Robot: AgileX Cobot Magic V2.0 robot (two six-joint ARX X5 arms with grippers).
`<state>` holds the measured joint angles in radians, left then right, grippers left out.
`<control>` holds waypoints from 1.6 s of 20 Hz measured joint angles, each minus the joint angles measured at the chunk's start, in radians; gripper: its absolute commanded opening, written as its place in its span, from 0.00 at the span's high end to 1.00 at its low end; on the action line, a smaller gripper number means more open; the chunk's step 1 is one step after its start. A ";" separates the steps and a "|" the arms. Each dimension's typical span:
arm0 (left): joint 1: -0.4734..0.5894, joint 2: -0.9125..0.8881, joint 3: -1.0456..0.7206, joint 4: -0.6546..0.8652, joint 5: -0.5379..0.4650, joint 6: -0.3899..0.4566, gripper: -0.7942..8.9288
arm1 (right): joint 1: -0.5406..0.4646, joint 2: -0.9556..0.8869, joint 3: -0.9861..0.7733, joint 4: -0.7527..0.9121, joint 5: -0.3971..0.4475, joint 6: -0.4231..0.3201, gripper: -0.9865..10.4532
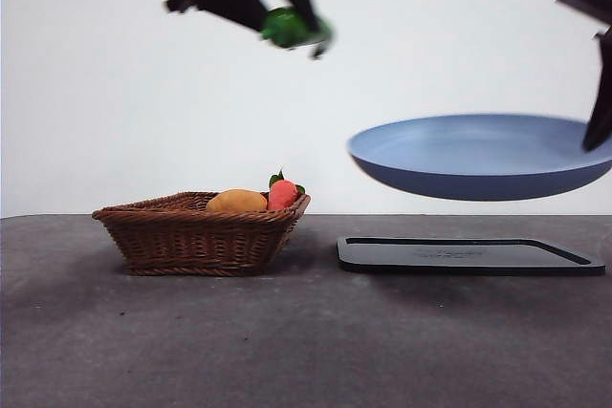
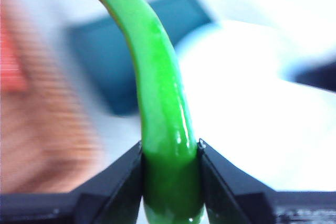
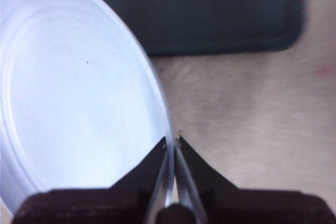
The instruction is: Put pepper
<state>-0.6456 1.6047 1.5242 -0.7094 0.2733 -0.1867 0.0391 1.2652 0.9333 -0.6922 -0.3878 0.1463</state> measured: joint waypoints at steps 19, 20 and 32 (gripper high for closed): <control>-0.279 0.266 0.000 0.079 -0.193 0.124 0.78 | 0.006 0.064 0.000 -0.020 -0.076 0.042 0.91; -0.280 0.265 0.000 0.079 -0.193 0.124 0.77 | 0.006 0.065 0.000 -0.021 -0.076 0.042 0.91; -0.286 0.237 0.010 0.042 -0.188 0.124 0.68 | 0.006 0.065 0.000 -0.101 -0.073 0.042 0.91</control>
<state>-0.9318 1.8416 1.5345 -0.6670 0.0849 -0.0631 0.0456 1.3300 0.9337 -0.7933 -0.4606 0.1879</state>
